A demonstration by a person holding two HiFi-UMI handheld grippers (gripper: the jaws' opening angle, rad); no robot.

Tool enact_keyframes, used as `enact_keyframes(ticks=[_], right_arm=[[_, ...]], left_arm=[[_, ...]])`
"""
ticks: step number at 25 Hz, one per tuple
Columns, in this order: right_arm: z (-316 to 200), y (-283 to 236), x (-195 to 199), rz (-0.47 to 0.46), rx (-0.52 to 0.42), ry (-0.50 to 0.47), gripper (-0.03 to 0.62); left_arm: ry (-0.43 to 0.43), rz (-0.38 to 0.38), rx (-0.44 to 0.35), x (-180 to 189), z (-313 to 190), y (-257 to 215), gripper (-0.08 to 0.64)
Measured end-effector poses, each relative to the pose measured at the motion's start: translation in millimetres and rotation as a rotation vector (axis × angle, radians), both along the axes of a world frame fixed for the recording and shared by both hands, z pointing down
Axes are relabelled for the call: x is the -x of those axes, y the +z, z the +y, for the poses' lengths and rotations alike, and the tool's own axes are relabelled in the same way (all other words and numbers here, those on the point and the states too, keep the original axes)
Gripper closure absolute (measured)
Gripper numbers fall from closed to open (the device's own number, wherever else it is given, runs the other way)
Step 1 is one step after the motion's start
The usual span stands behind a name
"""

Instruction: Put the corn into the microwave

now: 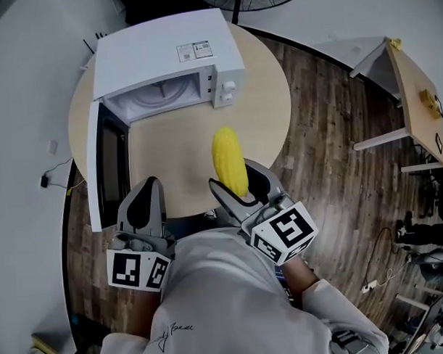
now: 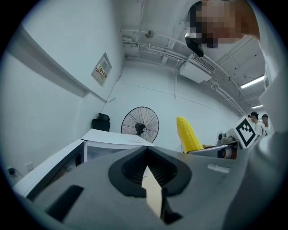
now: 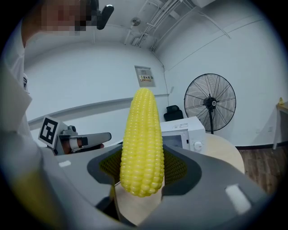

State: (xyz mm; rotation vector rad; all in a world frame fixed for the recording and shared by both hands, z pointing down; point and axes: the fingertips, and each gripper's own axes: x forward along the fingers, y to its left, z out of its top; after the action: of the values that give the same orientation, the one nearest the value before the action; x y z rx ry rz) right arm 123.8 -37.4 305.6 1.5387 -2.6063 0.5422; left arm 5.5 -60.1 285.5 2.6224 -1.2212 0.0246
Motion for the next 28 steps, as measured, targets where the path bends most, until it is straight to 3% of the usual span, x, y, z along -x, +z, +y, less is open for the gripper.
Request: enact_keyframes(ticks=[17, 28], right_arm=[[-54, 24, 20, 0.006, 0.029, -0.017, 0.333], [-84, 45, 32, 0.003, 0.076, -0.037, 0.333]], left_arm=[[-0.018, -0.066, 0.052, 17, -36, 24, 0.572], [-0.027, -0.061, 0.089, 24, -57, 30, 0.572]])
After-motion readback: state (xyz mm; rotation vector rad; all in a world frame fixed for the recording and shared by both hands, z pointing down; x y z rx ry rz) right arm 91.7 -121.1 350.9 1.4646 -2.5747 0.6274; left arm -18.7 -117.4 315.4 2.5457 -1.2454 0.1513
